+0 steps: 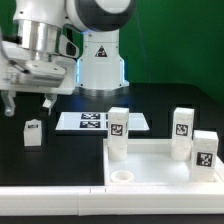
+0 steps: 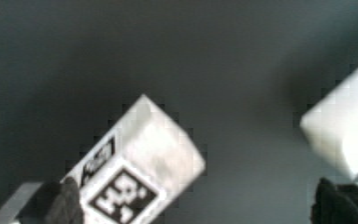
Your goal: Assemble square table
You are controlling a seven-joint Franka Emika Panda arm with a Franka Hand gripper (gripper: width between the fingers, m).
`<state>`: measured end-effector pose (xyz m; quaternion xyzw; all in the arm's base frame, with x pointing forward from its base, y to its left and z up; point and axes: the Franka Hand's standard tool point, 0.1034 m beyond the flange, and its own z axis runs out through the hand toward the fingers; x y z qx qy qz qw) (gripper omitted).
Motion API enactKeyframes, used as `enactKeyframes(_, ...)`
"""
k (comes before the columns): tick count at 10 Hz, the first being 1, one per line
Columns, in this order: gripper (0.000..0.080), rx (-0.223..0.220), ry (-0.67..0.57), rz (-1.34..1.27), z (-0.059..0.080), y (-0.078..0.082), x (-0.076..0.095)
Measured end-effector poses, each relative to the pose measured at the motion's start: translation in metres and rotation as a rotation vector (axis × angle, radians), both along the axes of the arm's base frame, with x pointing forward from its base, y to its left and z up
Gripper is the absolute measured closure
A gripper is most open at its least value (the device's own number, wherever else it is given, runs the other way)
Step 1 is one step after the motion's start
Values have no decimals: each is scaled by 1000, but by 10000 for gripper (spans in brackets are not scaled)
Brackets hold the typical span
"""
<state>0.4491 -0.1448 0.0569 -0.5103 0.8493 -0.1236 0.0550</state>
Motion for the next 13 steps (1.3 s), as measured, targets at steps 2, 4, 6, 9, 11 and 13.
enactKeyframes(2,151,-18,22,98,-2,6,-3)
enactKeyframes(4,151,-51,47,239,-3,6,-2)
enactKeyframes(6,151,-76,86,485,0,6,7)
enactKeyframes(9,151,-158,72,977,35,19,33)
enactKeyframes(11,151,-190,62,1099,47,24,36)
enactKeyframes(13,151,-216,77,1190,47,25,37)
